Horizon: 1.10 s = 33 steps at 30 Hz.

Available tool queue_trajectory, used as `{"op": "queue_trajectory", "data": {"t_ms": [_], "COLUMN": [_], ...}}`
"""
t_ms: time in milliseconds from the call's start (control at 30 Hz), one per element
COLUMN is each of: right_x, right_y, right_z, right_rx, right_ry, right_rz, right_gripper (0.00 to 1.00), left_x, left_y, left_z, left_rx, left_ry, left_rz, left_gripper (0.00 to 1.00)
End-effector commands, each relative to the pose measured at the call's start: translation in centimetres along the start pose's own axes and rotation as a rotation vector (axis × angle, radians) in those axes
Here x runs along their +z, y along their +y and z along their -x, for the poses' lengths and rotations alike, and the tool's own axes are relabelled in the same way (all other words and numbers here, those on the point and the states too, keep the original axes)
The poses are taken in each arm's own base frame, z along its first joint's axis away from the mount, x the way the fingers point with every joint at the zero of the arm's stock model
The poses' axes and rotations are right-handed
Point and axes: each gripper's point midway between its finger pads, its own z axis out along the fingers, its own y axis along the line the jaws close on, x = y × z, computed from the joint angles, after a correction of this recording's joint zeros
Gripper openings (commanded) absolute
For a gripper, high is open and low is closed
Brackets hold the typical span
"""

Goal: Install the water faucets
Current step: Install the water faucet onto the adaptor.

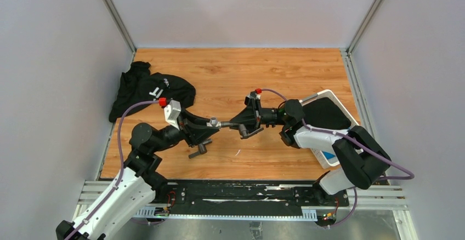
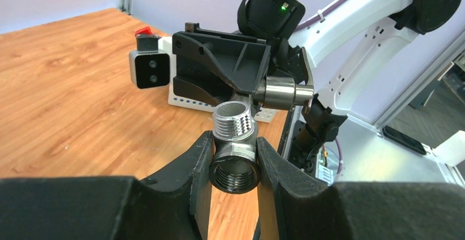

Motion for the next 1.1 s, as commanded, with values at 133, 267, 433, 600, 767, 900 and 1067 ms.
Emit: {"op": "queue_trajectory", "data": {"t_ms": [133, 267, 433, 600, 767, 900, 1067], "right_x": [0.2, 0.3, 0.3, 0.4, 0.3, 0.2, -0.2], "right_y": [1.4, 1.2, 0.9, 0.9, 0.4, 0.5, 0.6], "right_z": [-1.0, -0.8, -0.5, -0.4, -0.2, -0.2, -0.2], "right_rx": [-0.069, -0.064, -0.064, -0.071, -0.064, -0.072, -0.101], "right_ry": [0.025, 0.025, 0.022, 0.022, 0.017, 0.013, -0.012], "right_rz": [0.054, 0.048, 0.048, 0.054, 0.048, 0.049, 0.031], "right_gripper": [0.27, 0.34, 0.41, 0.44, 0.50, 0.60, 0.73], "left_x": [-0.4, -0.6, -0.5, -0.5, -0.4, -0.3, -0.2], "left_y": [3.2, 3.5, 3.7, 4.3, 4.8, 5.0, 4.8], "left_z": [-2.3, -2.6, -2.5, -2.9, -2.7, -2.9, -2.8], "left_rx": [-0.098, -0.125, -0.150, -0.170, -0.176, -0.189, -0.207], "left_ry": [0.006, -0.003, -0.009, -0.003, -0.011, -0.009, -0.005], "left_rz": [0.164, 0.186, 0.200, 0.224, 0.249, 0.260, 0.250], "left_gripper": [0.00, 0.00, 0.00, 0.00, 0.00, 0.00, 0.00]}}
